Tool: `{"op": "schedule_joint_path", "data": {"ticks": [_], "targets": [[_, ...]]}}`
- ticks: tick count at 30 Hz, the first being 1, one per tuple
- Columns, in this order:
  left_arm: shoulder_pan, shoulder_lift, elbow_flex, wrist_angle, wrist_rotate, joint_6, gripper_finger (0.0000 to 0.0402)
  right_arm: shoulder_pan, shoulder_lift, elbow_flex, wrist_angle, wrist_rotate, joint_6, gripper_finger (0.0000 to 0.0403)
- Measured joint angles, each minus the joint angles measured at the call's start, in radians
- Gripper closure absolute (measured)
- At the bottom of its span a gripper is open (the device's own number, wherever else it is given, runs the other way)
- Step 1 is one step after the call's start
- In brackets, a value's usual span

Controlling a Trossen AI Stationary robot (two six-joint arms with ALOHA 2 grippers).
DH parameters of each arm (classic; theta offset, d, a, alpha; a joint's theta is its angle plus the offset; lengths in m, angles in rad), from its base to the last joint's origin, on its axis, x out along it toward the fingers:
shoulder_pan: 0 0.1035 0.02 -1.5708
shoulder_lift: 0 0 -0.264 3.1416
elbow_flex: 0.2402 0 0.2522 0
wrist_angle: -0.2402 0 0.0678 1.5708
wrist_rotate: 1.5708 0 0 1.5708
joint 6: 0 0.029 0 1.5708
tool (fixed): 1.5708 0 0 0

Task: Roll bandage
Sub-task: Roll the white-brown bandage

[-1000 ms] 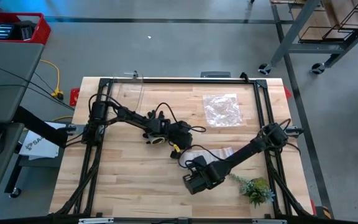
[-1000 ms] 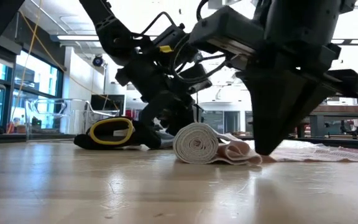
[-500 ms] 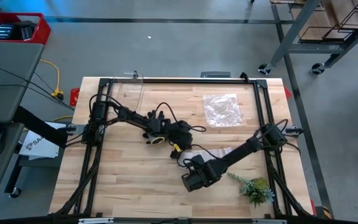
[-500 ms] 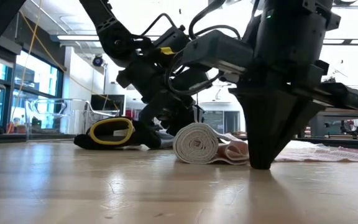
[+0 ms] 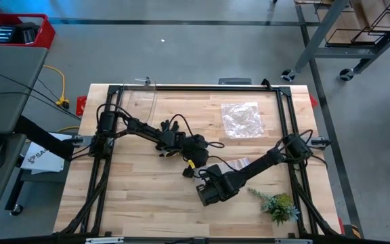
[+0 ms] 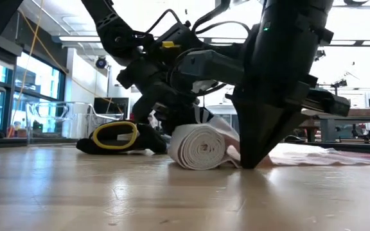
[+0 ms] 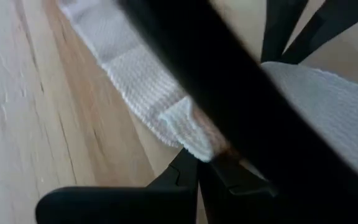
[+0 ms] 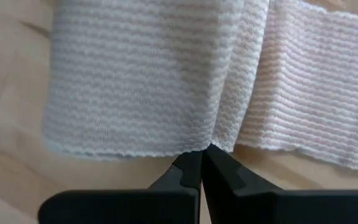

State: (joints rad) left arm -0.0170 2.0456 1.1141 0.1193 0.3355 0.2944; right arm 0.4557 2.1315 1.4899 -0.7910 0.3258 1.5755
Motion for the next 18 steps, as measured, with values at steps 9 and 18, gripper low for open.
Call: {"op": "schedule_joint_path", "data": {"ticks": [9,18], "targets": [[0.001,-0.01,0.002,-0.046,-0.079,0.024,0.0401,0.022,-0.02,0.0,0.029,-0.023,-0.006,0.0403],[0.042,-0.069,0.001,-0.099,-0.186,0.067,0.0401,0.072,-0.096,0.0,-0.061,-0.066,0.011,0.0403]]}}
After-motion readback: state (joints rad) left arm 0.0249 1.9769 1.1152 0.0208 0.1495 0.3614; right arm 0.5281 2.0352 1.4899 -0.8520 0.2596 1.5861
